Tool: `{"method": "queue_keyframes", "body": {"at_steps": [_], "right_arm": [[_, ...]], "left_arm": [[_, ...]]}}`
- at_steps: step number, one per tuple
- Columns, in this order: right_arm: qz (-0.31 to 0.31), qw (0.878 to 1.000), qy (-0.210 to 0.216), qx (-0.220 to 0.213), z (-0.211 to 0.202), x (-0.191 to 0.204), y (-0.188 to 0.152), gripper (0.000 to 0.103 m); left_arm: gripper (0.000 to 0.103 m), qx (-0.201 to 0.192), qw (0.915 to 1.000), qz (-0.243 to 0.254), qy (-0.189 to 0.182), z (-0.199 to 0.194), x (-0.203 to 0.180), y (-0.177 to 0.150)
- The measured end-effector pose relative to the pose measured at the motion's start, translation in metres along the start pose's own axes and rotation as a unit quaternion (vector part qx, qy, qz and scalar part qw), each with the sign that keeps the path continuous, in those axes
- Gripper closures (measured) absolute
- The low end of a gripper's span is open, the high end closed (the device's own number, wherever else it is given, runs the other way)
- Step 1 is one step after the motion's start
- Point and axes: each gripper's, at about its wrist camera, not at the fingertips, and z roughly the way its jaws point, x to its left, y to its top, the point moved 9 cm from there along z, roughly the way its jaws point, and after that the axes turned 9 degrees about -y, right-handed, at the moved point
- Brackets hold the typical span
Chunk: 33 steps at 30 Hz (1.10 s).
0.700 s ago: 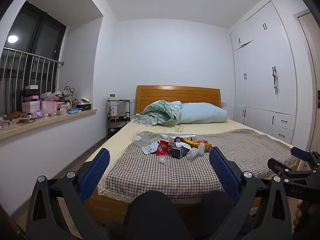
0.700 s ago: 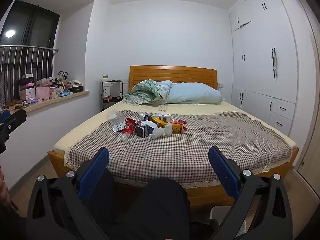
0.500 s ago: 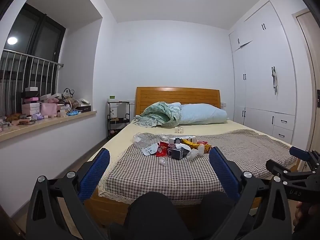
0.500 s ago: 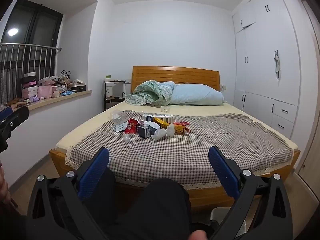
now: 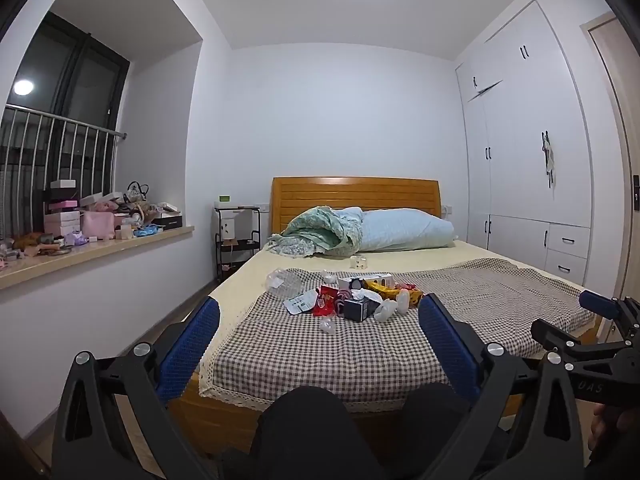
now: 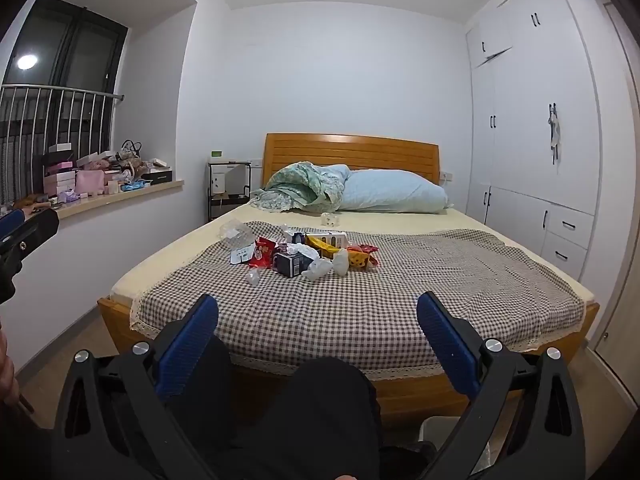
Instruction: Collect trash
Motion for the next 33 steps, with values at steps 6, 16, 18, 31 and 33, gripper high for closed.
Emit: {"method": "queue_keyframes", "body": {"at_steps": [6, 16, 18, 31, 33], "right_arm": [[0.000, 1.000, -0.003, 0.001, 0.0000, 0.0029, -0.0021, 0.008], [0.001, 1.000, -0.006, 0.000, -0.0023, 0.0003, -0.0008, 0.008], [0.001, 1.000, -0.008, 0.000, -0.0019, 0.0005, -0.0003, 0.008], [-0.001, 1.000, -0.006, -0.002, -0.0030, 0.0013, 0.0019, 0.008], [-0.002, 1.000, -0.006, -0.002, -0.0022, 0.0006, 0.0017, 0.008]], "left_arm": [[0.006, -0.001, 1.0000, 0.002, 0.000, 0.0000, 0.0015, 0.0007], [0.006, -0.005, 1.0000, 0.006, 0.002, -0.0035, 0.0000, 0.0028], [0.006, -0.006, 1.0000, 0.007, 0.003, -0.0047, -0.0004, 0.0031], [0.006, -0.008, 0.9999, 0.008, 0.003, -0.0070, -0.0024, 0.0046], [0.006, -0.008, 0.9999, 0.008, 0.004, -0.0077, -0.0022, 0.0055]]}}
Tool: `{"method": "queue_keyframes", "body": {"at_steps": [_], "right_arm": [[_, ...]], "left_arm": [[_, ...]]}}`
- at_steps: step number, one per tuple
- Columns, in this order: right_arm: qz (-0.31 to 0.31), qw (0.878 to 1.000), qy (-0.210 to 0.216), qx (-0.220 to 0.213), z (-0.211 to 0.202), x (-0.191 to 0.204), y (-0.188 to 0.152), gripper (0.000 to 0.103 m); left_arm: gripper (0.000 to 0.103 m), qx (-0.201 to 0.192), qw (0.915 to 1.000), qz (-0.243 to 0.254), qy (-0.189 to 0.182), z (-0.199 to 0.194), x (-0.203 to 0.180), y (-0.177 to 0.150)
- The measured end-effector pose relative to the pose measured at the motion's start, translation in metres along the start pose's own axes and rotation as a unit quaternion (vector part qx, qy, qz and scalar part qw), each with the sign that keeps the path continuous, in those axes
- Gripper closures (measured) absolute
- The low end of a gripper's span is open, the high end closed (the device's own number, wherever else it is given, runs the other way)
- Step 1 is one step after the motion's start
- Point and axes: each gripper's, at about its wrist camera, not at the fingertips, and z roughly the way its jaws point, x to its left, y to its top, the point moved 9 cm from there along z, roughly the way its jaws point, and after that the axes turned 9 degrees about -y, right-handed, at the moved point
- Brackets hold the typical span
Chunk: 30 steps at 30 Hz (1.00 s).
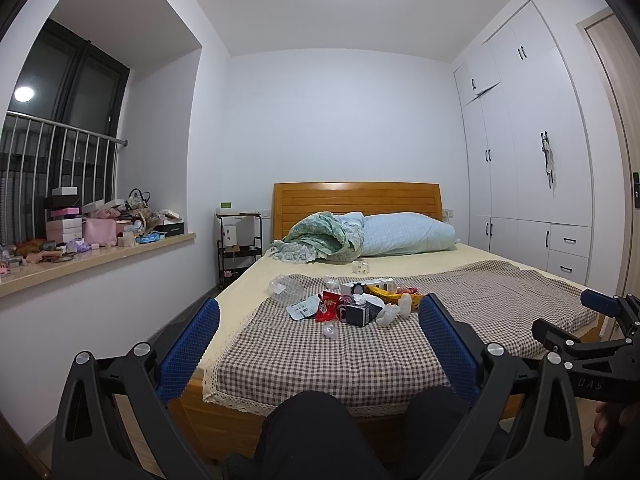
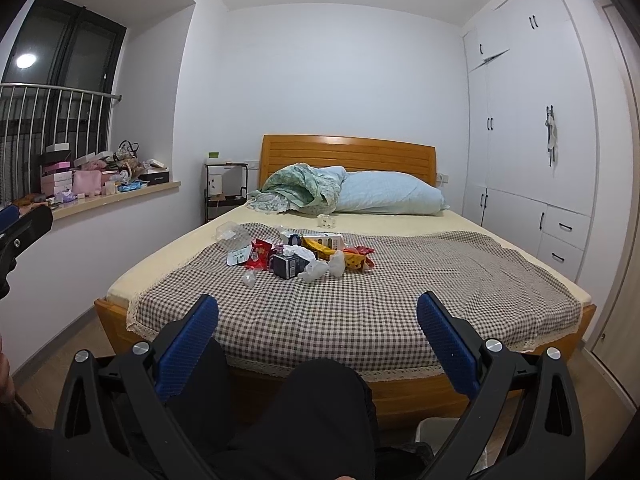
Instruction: Collect trash
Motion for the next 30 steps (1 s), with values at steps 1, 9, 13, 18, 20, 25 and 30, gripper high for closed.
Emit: {"method": "queue_keyframes", "body": {"at_steps": [1, 9, 13, 18, 20, 25, 30], "right_arm": [[0.000, 1.000, 0.000, 0.000, 0.0003, -0.0001, 0.0000, 0.008], [0.002, 1.000, -0.002, 0.001, 0.0015, -0.0007, 0.0005, 0.008], [0.001, 1.000, -0.001, 0.000, 0.0008, 0.0002, 0.0007, 0.008], [0.001, 1.000, -0.003, -0.002, 0.0012, -0.0001, -0.0002, 0.008], [0.002, 1.000, -0.003, -0.001, 0.0010, -0.0003, -0.0008, 0.008], [0.001, 1.000, -0.003, -0.002, 0.0008, -0.0001, -0.0007, 0.008], [0.001, 1.000, -0.003, -0.001, 0.0009, -0.0003, -0.0008, 0.008]], "left_arm": [[0.006, 0.000, 1.0000, 0.000, 0.001, -0.0002, 0.0000, 0.0004], [0.006, -0.002, 1.0000, 0.000, 0.001, -0.0011, 0.0003, 0.0035], [0.006, -0.003, 1.0000, 0.000, 0.001, -0.0010, -0.0001, 0.0036], [0.006, -0.003, 1.0000, 0.001, 0.000, -0.0008, -0.0007, 0.0041], [0.006, -0.004, 1.0000, 0.001, 0.000, -0.0016, -0.0005, 0.0030], [0.006, -0.003, 1.0000, 0.002, 0.000, -0.0019, -0.0007, 0.0034], [0.006, -0.003, 1.0000, 0.003, -0.001, -0.0023, -0.0009, 0.0040]]}}
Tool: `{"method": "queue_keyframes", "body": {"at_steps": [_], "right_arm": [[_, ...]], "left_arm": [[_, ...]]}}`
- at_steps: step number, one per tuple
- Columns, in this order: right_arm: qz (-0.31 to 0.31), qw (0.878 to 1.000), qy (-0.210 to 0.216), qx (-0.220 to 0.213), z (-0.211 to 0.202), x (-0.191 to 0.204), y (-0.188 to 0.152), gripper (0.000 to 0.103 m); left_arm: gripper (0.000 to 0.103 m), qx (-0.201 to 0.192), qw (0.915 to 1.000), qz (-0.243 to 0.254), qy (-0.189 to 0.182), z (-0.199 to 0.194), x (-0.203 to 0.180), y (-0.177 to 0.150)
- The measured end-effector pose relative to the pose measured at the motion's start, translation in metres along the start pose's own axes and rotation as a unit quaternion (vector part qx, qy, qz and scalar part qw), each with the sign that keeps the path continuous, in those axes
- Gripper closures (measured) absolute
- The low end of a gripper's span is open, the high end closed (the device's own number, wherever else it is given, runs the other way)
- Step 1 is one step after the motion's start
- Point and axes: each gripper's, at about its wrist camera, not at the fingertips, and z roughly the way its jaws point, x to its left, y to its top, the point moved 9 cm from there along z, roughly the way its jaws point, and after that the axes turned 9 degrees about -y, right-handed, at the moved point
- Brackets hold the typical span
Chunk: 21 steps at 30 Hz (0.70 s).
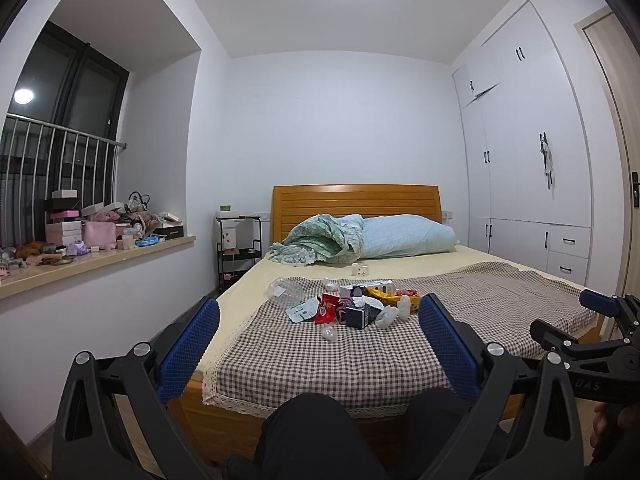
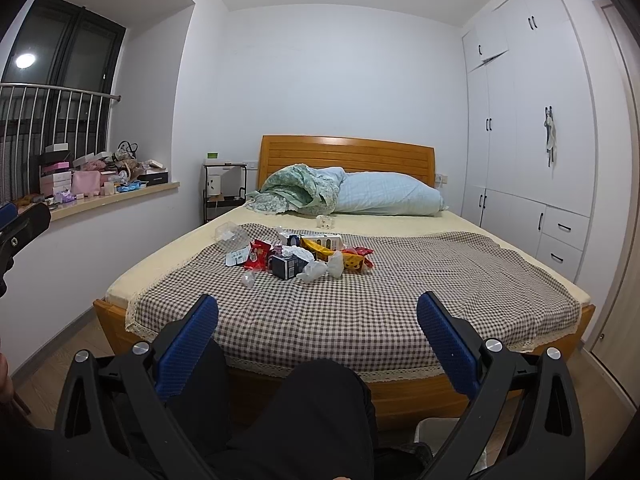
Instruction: Collect trash
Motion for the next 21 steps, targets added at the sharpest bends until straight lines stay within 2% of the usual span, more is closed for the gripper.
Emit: {"method": "queue_keyframes", "body": {"at_steps": [13, 21], "right_arm": [[0.001, 1.000, -0.002, 0.001, 0.002, -0.001, 0.000, 0.008], [0.011, 1.000, -0.016, 0.020, 0.033, -0.010, -0.005, 0.008]], "left_arm": [[0.006, 0.008, 1.0000, -0.003, -0.001, 0.004, 0.002, -0.005], [0.006, 0.040, 0.9990, -0.015, -0.012, 0.046, 0.003, -0.018]]}}
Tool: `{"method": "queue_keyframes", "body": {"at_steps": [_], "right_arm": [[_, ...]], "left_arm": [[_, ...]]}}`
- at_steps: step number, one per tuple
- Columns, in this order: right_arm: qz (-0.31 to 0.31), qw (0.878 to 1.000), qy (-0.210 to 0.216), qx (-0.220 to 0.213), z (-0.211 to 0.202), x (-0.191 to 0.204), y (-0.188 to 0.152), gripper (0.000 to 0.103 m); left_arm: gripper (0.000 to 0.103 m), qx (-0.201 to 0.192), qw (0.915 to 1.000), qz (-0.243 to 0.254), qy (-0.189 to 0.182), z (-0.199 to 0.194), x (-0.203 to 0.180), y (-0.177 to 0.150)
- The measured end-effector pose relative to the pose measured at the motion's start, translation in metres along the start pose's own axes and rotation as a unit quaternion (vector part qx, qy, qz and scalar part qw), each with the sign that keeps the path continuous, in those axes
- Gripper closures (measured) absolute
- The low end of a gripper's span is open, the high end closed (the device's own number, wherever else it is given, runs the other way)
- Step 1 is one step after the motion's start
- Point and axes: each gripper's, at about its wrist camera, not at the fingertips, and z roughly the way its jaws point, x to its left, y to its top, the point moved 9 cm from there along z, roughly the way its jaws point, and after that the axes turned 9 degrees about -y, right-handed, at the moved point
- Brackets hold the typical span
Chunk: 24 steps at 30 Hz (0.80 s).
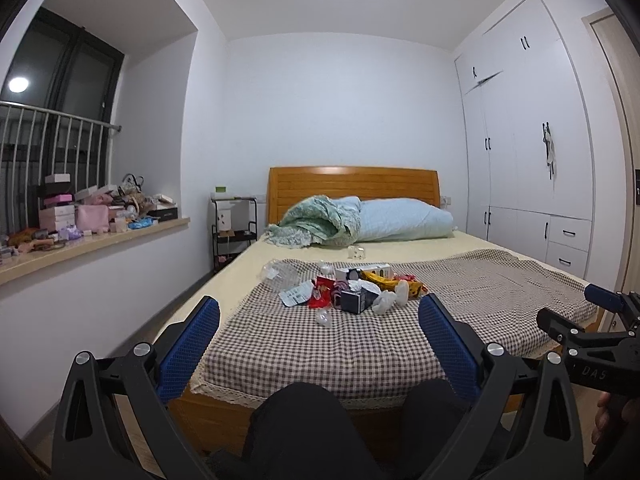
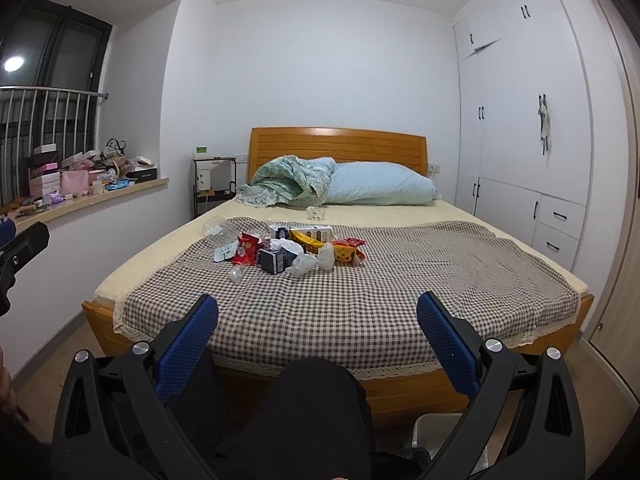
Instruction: Collect trash
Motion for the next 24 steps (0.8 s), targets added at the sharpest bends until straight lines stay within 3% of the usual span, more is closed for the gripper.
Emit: {"method": "queue_keyframes", "body": {"at_steps": [8, 16, 24], "right_arm": [[0.005, 0.999, -0.010, 0.032, 0.068, 0.003, -0.004, 0.008], [-0.016, 0.997, -0.011, 0.073, 0.150, 0.012, -0.001, 0.008], [0.004, 0.993, -0.003, 0.118, 0.231, 0.012, 0.001, 0.008]], "left_arm": [[0.006, 0.048, 0.9988, 0.007, -0.008, 0.082, 0.016, -0.019], [0.006, 0.138, 0.9900, -0.021, -0.023, 0.217, 0.047, -0.043], [0.020, 0.198, 0.9786, -0.049, -0.028, 0.338, 0.078, -0.071]]}}
